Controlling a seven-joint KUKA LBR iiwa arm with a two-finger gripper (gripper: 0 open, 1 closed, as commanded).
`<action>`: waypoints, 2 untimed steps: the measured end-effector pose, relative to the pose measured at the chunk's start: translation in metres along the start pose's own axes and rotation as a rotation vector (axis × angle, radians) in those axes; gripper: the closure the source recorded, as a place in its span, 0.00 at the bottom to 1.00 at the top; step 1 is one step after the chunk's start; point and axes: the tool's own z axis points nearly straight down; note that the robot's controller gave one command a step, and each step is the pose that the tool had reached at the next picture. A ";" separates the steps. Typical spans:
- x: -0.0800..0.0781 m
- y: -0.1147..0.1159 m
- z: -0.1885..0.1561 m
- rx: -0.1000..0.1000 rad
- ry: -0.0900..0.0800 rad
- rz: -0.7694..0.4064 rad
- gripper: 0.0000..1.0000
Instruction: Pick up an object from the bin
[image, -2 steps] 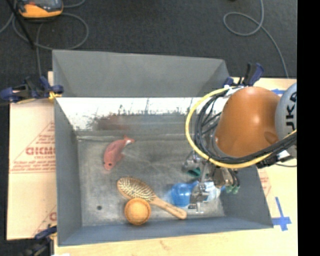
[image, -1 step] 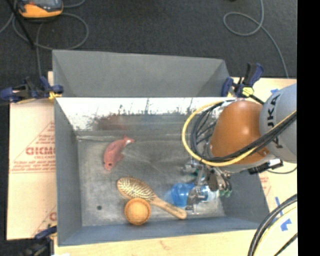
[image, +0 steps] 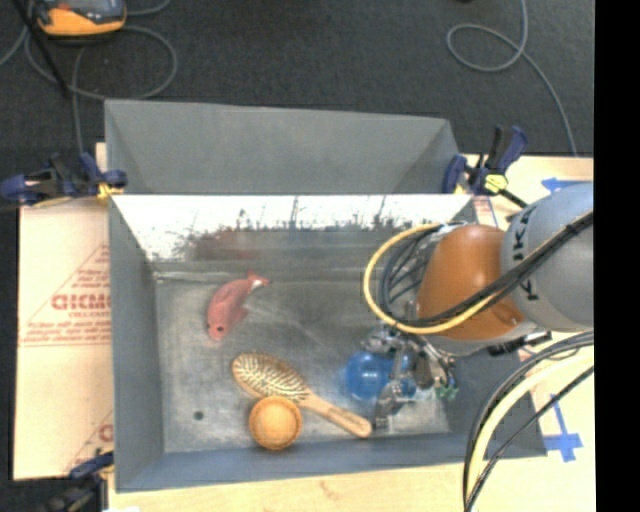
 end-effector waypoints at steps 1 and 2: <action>0.022 0.003 -0.003 -0.002 -0.012 0.092 0.00; -0.002 -0.001 -0.002 0.000 -0.001 0.000 0.00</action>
Offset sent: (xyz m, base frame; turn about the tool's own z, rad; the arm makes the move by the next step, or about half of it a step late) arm 0.0000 0.0000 0.0000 0.0000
